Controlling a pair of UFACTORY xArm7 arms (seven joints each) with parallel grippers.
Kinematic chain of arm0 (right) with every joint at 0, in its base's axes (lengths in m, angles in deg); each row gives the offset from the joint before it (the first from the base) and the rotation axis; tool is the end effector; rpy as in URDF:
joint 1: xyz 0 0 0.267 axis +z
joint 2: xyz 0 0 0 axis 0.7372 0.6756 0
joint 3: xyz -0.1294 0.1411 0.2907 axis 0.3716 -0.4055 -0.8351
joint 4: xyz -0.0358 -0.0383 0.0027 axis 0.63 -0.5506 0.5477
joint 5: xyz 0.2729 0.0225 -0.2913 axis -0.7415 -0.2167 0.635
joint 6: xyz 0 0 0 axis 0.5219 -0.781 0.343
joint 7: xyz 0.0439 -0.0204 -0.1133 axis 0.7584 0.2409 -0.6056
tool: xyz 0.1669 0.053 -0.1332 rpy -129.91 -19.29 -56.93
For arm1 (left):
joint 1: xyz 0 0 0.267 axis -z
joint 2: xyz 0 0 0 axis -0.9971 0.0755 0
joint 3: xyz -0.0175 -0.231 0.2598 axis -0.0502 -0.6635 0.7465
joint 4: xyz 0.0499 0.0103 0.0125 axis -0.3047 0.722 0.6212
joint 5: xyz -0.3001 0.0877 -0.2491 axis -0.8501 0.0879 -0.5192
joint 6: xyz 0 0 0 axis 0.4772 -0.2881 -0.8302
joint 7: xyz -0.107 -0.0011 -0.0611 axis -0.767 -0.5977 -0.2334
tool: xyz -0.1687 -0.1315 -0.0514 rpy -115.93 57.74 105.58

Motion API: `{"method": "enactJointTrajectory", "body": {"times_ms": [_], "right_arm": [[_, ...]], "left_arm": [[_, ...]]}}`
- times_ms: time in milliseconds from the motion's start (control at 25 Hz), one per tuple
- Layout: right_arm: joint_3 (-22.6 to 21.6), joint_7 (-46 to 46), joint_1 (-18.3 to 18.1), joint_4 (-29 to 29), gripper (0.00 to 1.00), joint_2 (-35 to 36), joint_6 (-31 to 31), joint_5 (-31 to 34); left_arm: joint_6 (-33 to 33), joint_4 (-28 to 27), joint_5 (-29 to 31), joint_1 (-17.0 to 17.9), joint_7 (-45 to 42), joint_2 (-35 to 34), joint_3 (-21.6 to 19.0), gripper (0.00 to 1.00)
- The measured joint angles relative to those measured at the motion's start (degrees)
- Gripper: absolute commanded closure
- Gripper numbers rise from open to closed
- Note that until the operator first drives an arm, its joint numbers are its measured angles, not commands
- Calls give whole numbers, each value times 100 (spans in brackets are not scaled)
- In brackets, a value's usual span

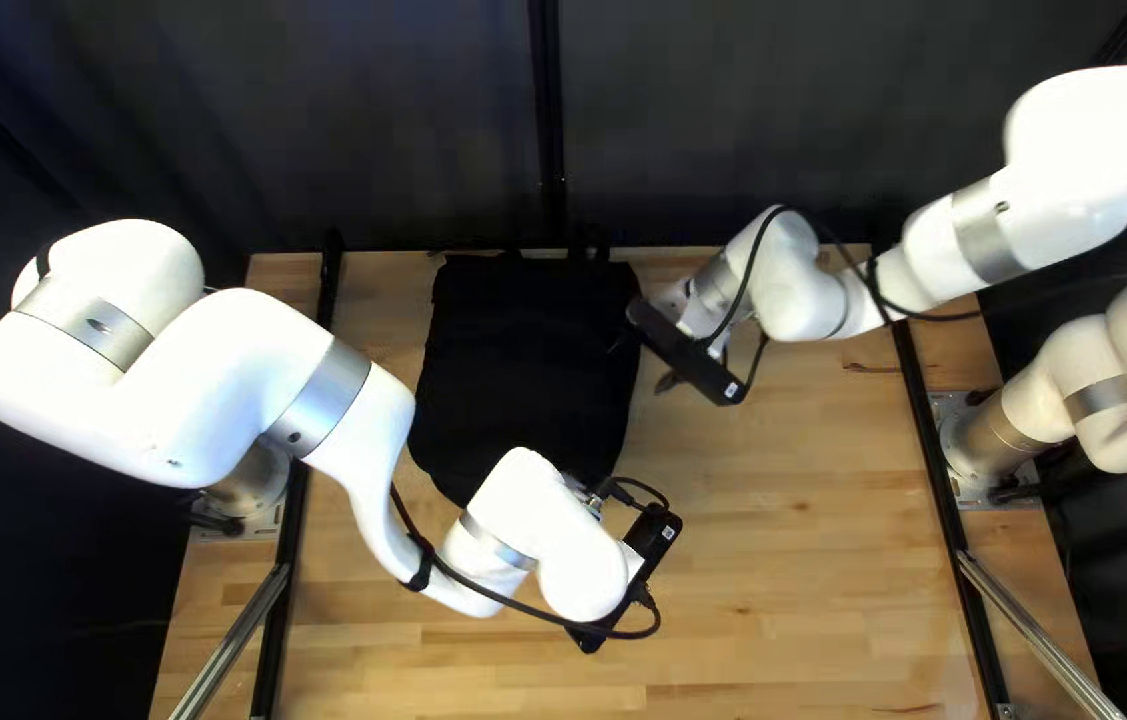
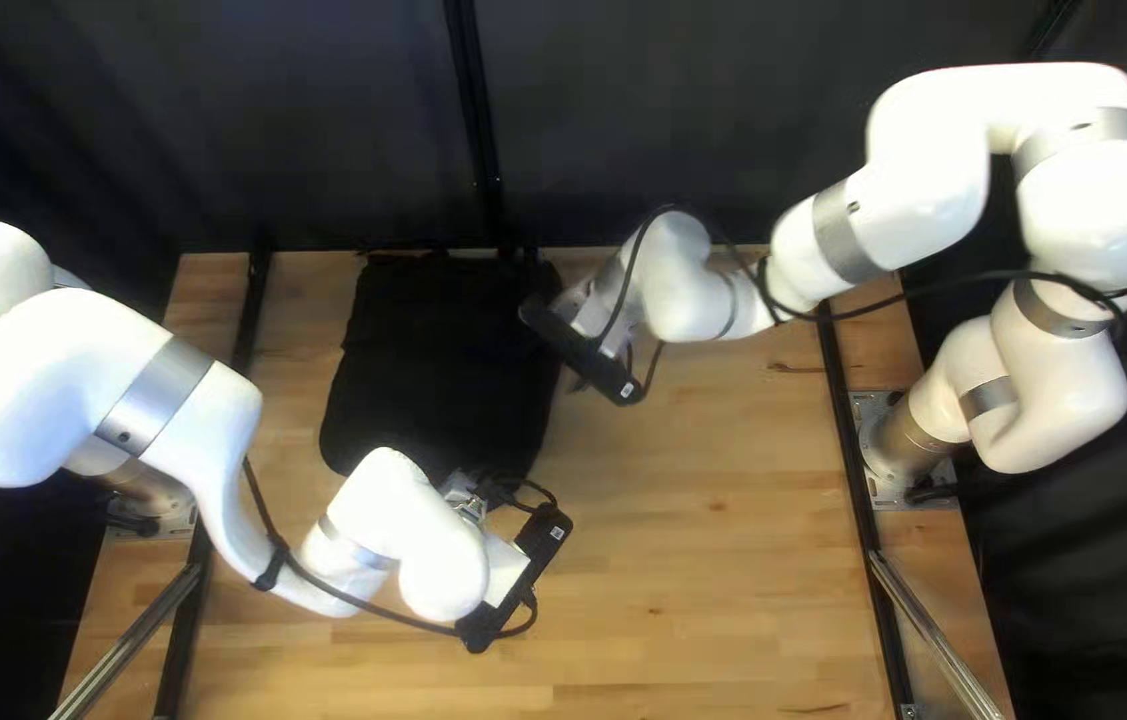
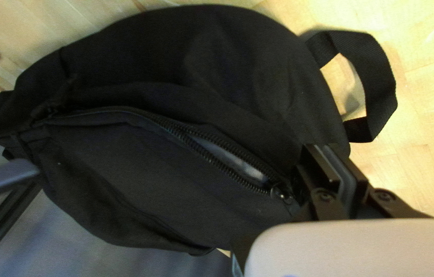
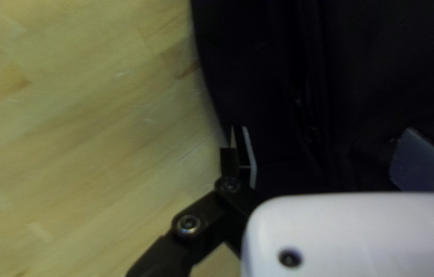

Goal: Remove a lunch box from a kids backpack

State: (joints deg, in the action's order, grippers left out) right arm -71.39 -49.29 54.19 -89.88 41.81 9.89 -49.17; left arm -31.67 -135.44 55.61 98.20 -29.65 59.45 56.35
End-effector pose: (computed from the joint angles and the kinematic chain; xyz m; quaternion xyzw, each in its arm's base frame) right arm 0.5976 -0.0804 0.0838 0.7918 0.5365 0.2689 0.1139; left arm 0.4756 -0.0913 0.0966 -0.9169 0.3033 0.1547 0.2083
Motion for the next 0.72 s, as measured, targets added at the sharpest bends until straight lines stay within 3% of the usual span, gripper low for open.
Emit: {"method": "enactJointTrajectory", "body": {"times_ms": [240, 480, 640, 680, 720], "right_arm": [[-411, -1145, 137, -41, 0, 86, -848, -718], [-789, -3313, 86, -262, 0, 200, -1344, -2693], [-844, -3568, 73, -297, 0, 213, -1413, -2935], [-845, -3573, 73, -298, 14, 213, -1414, -2940], [-846, -3576, 73, -298, 49, 213, -1415, -2942]], "left_arm": [[-13, -1, 31, 29, -55, -19, -7, 100], [-25, -11, 72, 57, -126, -40, -8, 100], [-17, 2, 93, 67, -162, -58, -8, 100], [-14, 11, 95, 67, -167, -66, -8, 100], [-10, 19, 96, 68, -170, -73, -8, 100]]}}
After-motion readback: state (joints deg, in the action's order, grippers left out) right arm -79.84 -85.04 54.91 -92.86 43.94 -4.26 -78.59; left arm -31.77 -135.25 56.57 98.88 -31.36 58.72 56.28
